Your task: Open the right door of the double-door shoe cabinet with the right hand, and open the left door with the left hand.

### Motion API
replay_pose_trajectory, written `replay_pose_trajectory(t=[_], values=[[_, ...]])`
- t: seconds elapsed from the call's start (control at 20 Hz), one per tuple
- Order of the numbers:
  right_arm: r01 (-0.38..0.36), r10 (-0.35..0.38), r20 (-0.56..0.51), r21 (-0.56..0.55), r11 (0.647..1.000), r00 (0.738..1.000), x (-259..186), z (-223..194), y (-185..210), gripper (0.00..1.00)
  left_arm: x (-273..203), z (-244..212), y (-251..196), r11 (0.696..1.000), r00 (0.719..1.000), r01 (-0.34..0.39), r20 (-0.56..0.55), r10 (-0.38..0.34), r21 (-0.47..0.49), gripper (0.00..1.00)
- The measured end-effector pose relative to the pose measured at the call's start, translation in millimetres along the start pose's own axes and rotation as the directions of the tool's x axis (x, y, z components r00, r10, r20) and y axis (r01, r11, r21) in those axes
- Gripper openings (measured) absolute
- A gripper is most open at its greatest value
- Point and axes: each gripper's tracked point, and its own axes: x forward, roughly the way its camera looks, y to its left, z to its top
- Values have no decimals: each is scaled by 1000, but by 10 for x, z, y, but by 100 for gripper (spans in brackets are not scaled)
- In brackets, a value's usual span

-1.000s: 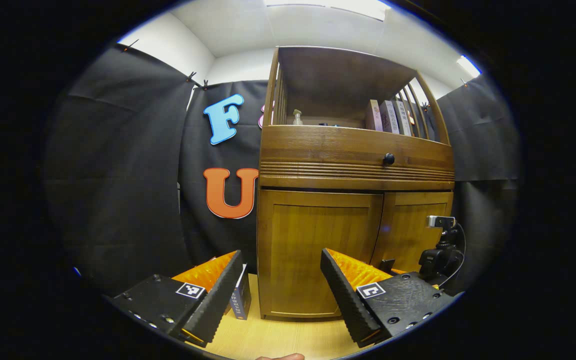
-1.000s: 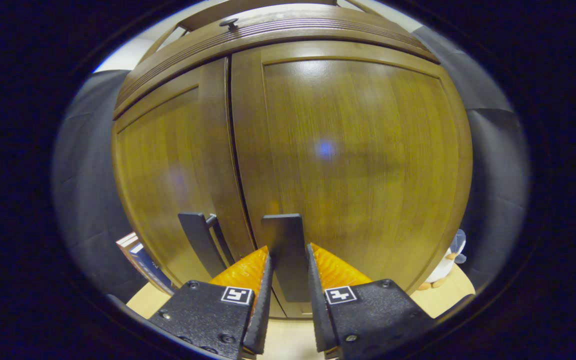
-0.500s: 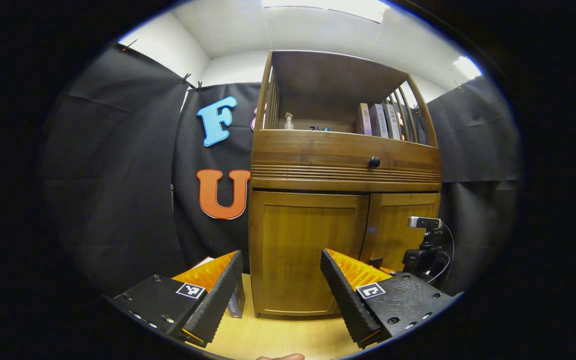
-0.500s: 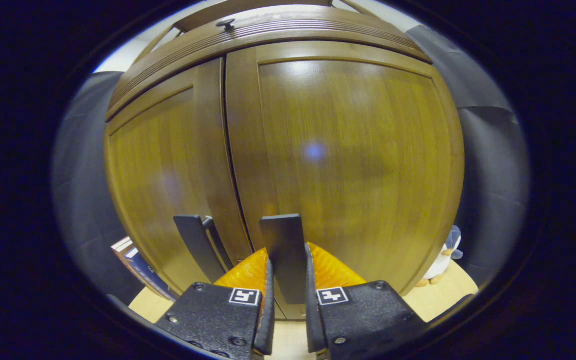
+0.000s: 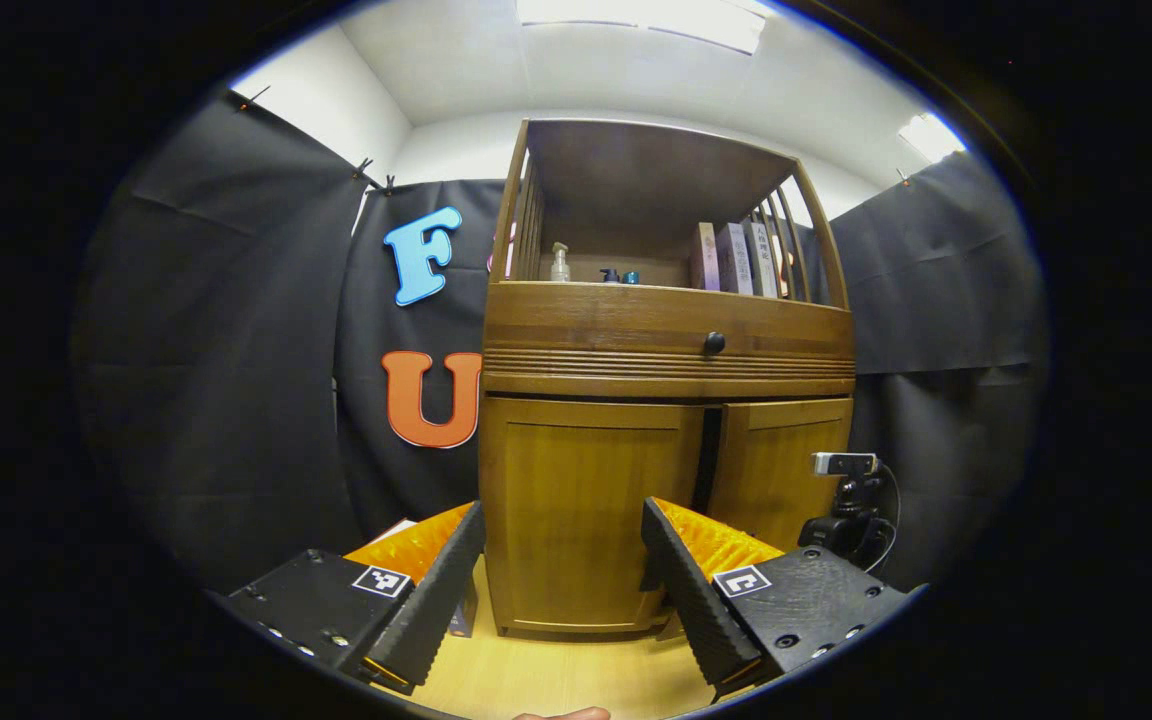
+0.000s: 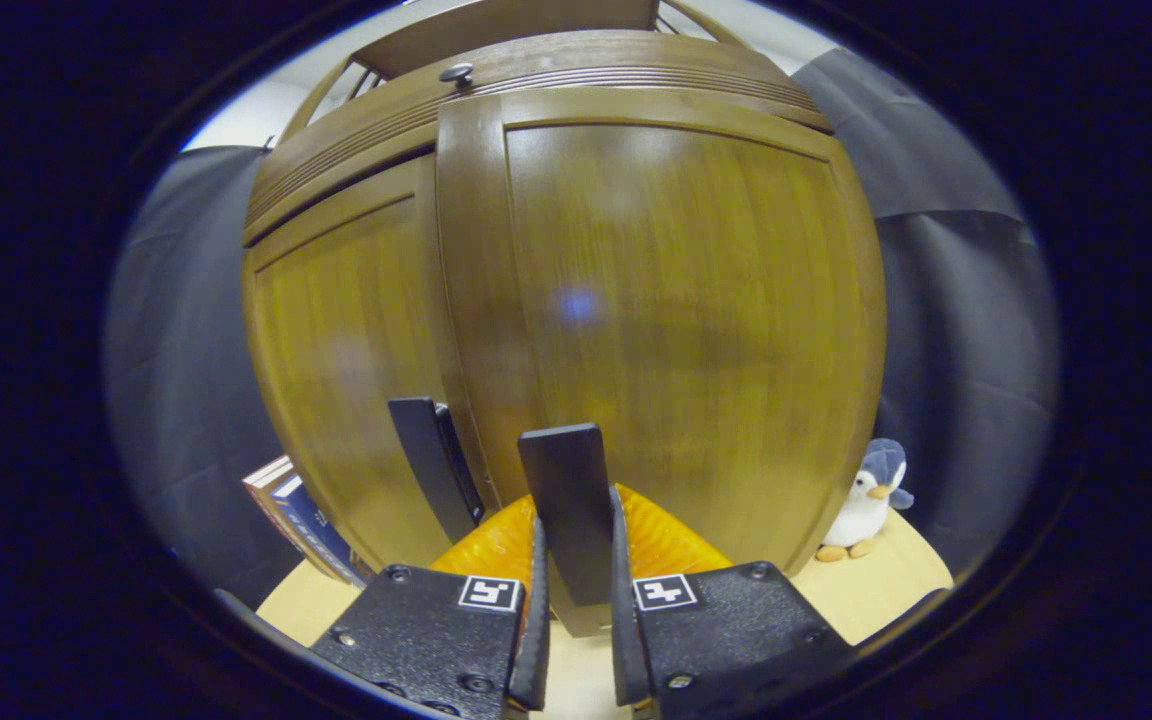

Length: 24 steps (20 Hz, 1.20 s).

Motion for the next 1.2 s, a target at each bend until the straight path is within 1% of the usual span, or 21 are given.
replay_pose_trajectory(t=[0.1,0.2,0.3,0.45,0.55,0.75,0.85,0.95,1.0,1.05,1.2], values=[[-9,9,5,-5,1000,1000,-117,-38,-44,28,-16,-10,-95,1000,1000,21,-2,-21,3,94],[-22,22,6,-17,1000,1000,-249,-65,-81,28,-36,-51,-253,998,998,62,-19,-62,8,94],[-27,27,-3,-2,1000,1000,-353,-93,-110,28,-38,-58,-327,997,997,74,-22,-73,20,93],[-10,10,8,6,1000,1000,-544,-130,-225,29,-68,-67,-457,996,996,90,-24,-89,15,93],[4,-4,14,-7,1000,1000,-716,-158,-312,28,-84,-69,-500,996,996,92,-23,-92,11,93],[4,-5,11,19,1000,1000,-980,-199,-494,28,-46,7,-541,996,996,87,-1,-87,5,93],[23,-23,19,4,1000,1000,-1107,-222,-605,28,-10,14,-558,997,997,82,3,-82,-1,93],[40,-39,29,-15,999,999,-1235,-227,-735,25,29,6,-577,997,998,70,1,-70,-9,93],[44,-43,29,-13,999,999,-1286,-229,-781,24,58,-7,-605,997,997,72,-1,-72,-17,100],[46,-46,28,-9,999,999,-1333,-227,-832,23,84,-12,-642,997,997,76,-4,-76,-26,93],[66,-65,25,-22,998,998,-1428,-247,-984,20,159,-50,-734,995,996,85,-10,-86,-44,93]])
